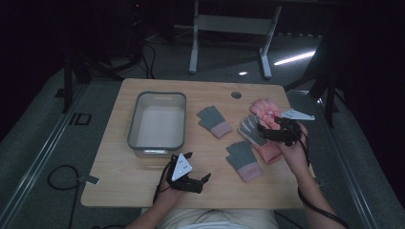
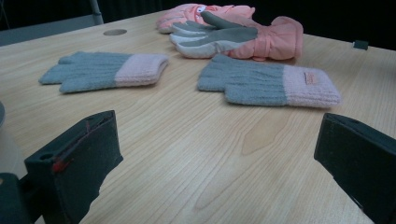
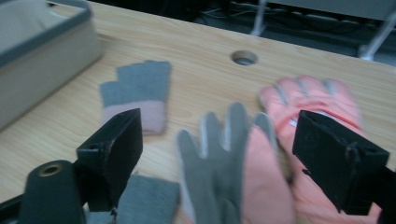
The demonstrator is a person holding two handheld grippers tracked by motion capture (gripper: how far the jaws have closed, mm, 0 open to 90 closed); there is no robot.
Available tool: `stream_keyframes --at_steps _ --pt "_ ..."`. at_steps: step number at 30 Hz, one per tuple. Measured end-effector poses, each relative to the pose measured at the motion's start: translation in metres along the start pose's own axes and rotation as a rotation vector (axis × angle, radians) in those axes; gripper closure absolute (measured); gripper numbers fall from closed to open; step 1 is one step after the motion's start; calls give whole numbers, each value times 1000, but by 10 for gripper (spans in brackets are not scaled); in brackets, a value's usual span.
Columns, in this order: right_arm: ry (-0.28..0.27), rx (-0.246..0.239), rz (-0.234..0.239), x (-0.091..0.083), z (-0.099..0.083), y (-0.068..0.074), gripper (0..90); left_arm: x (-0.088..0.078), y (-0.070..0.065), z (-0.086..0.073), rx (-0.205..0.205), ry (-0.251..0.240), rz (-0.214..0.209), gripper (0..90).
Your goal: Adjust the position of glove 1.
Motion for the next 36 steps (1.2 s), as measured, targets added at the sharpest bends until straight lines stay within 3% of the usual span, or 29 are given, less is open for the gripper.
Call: stream_keyframes --at_steps 2,15,16,18,36 --pt "3 -12 26 10 3 8 199 0 0 0 0 -1 -1 0" --pt "35 -37 72 46 10 34 332 0 -1 0 4 3 -10 0" --pt "40 -35 95 53 10 38 400 0 -1 0 3 2 -10 0" --pt "60 -27 105 59 10 41 428 0 -1 0 -1 2 -12 0" --pt "137 -104 178 115 2 75 505 0 -1 0 0 0 -17 0"
Point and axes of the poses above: each handheld gripper's, and its own axes: x roughly forward along the jaws, z roughly out of its top, y roughly to its left, the point moved 3 cm from there along x, roughly forward along the jaws, and after that the axes turned 14 degrees about -y, right-handed, at the moved point
